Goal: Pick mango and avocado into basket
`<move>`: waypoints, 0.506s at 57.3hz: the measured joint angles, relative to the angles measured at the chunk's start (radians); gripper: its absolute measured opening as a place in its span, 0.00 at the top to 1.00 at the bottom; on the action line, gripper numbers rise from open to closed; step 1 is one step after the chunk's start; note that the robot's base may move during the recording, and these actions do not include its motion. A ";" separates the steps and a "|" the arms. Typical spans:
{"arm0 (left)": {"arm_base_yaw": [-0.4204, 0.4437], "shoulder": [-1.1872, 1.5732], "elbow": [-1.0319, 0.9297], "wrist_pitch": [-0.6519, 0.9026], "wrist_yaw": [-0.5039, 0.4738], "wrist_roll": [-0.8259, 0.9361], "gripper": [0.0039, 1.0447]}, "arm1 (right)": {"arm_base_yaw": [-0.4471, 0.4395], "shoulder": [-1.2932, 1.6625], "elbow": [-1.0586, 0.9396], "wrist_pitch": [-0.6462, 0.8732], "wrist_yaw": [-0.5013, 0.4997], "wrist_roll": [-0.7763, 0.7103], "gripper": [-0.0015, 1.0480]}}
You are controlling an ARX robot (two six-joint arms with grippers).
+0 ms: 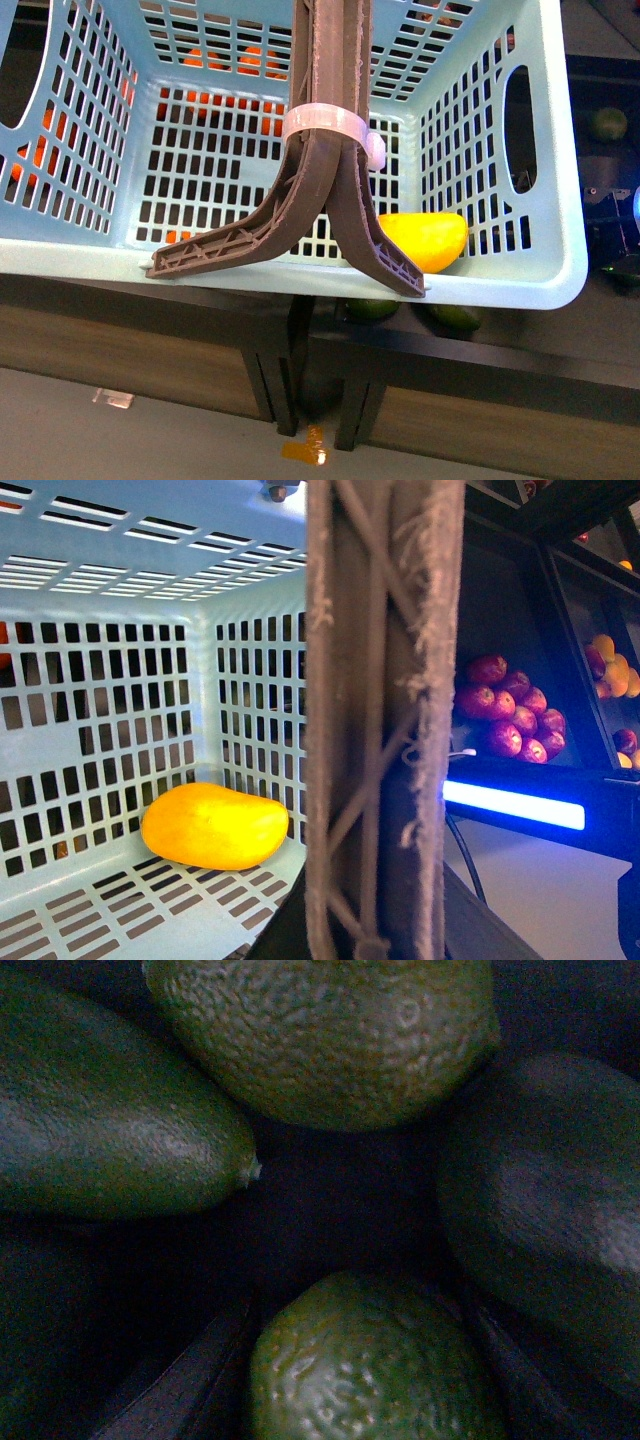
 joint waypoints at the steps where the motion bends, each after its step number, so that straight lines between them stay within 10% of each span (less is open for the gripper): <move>1: 0.000 0.000 0.000 0.000 0.000 0.000 0.94 | -0.001 -0.004 -0.006 0.002 -0.001 0.001 0.48; 29: 0.000 0.000 0.000 0.000 0.000 0.000 0.94 | -0.033 -0.264 -0.205 0.071 -0.006 0.061 0.48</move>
